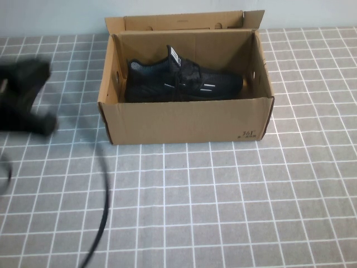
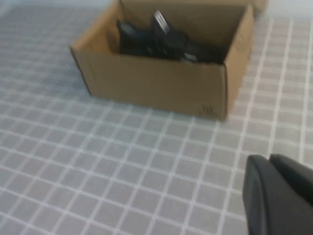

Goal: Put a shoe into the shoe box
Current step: Place the shoe in the shoe box

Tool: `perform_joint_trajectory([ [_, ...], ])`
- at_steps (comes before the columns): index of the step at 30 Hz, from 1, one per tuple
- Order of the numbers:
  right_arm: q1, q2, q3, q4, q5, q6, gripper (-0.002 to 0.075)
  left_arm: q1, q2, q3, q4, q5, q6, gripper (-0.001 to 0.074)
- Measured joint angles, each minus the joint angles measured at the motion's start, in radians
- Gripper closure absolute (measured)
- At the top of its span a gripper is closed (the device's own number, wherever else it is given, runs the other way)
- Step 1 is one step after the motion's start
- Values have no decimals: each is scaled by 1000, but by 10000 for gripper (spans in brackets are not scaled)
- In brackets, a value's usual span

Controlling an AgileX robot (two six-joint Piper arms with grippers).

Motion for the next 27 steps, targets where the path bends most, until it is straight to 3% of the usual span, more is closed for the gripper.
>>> perform_joint_trajectory([
  [5, 0, -79, 166, 80, -247, -51, 742, -12, -238, 280, -10, -185, -7, 736],
  [11, 0, -83, 298, 127, -437, -60, 742, -12, -487, 536, -56, -262, -23, 736],
  [20, 0, -83, 339, 133, -468, -61, 742, -12, -660, 805, -177, -288, -25, 736],
  [27, 0, -83, 339, 135, -467, -61, 742, -12, -663, 833, -184, -274, -26, 736],
])
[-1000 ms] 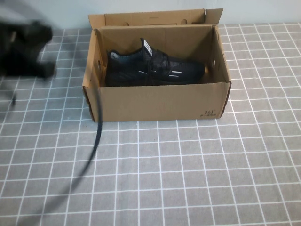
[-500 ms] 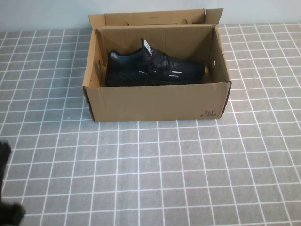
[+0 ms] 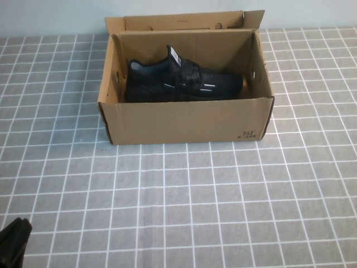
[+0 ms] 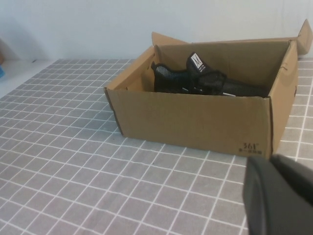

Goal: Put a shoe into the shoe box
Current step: Place the shoe in the shoe box

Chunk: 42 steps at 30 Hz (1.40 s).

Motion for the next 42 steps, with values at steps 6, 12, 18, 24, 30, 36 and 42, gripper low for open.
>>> perform_joint_trajectory([
  [6, 0, 0, 1, 0, 0, 0, 742, 0, 0, 0, -3, 1, 0, 736],
  [12, 0, 0, 1, 0, 0, 0, 742, 0, 0, 0, -6, 1, 0, 736],
  [18, 0, 0, 2, -4, 0, 0, 742, 0, 0, 0, -8, 1, 0, 736],
  [24, -56, -9, 41, -63, -39, 0, 742, 0, 0, 0, -10, 1, 0, 736],
  [30, -283, -9, 227, -88, -261, 0, 742, 0, 0, 0, -10, 1, 0, 736],
  [36, -451, -9, 449, -90, -533, 0, 742, 0, 0, 0, -10, 1, 0, 736],
  [42, -473, -92, 476, -90, -547, 0, 742, 0, 0, 0, -10, 1, 0, 736],
])
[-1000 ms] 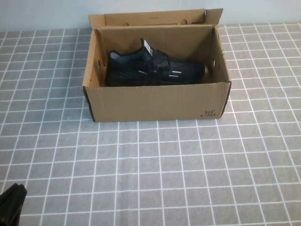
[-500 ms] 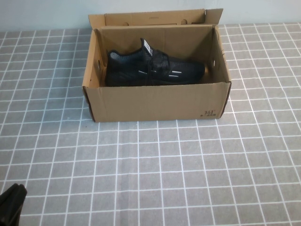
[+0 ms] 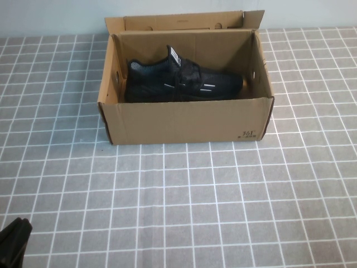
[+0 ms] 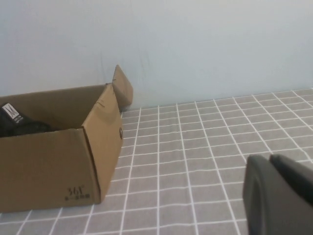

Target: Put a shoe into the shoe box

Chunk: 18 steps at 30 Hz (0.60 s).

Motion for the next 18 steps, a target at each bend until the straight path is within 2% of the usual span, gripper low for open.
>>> perform_joint_trajectory([
  [9, -2, -58, 0, 0, 223, 0, 742, 0, 0, 0, 0, 11, 4, 736],
  [18, 9, -58, 0, 2, 282, -12, 742, 0, 0, 0, 0, 11, 4, 736],
])
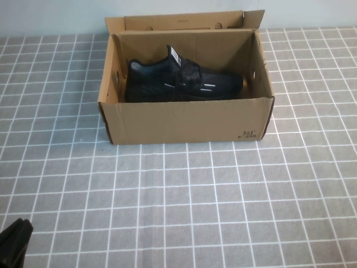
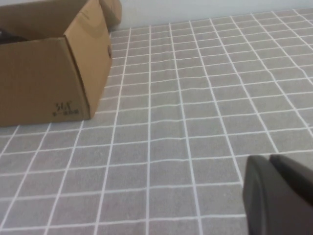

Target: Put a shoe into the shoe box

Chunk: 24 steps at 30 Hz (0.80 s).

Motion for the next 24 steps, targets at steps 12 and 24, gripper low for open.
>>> perform_joint_trajectory([
  [12, 27, 0, 0, 139, 77, -240, 742, 0, 0, 0, 0, 0, 3, 736],
  [24, 27, 0, 0, 141, 77, -244, 742, 0, 0, 0, 0, 0, 3, 736],
])
